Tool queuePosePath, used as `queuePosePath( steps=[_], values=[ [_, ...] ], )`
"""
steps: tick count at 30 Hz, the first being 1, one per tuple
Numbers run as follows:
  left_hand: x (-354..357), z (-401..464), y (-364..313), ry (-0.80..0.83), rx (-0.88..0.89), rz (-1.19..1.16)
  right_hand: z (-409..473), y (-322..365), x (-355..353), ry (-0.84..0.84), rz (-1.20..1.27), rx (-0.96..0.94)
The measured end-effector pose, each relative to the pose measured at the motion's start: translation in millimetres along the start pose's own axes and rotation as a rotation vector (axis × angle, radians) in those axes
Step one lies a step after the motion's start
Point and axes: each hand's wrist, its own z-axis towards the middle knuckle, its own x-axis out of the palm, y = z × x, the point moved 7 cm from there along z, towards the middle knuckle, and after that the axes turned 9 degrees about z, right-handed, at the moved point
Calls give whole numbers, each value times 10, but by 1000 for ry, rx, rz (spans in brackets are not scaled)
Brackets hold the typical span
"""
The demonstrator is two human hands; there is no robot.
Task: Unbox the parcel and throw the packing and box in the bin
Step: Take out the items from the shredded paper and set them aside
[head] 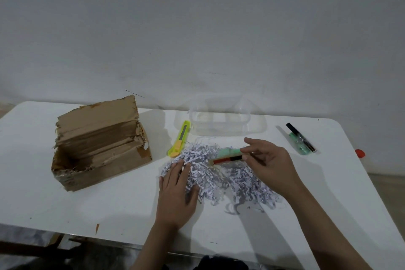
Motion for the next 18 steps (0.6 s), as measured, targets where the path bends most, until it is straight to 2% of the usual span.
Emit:
queuePosePath(
  steps=[5,11,14,18],
  values=[
    [14,7,7,5,12,12,-5,54,-111,30,71,58],
    [13,9,-5,7,17,24,-73,28,-292,-86,24,7],
    [4,4,-7,7,15,13,-107,4,-389,-210,108,-1],
    [10,7,-9,0,27,13,-134,-125,-678,-470,140,24]
  ],
)
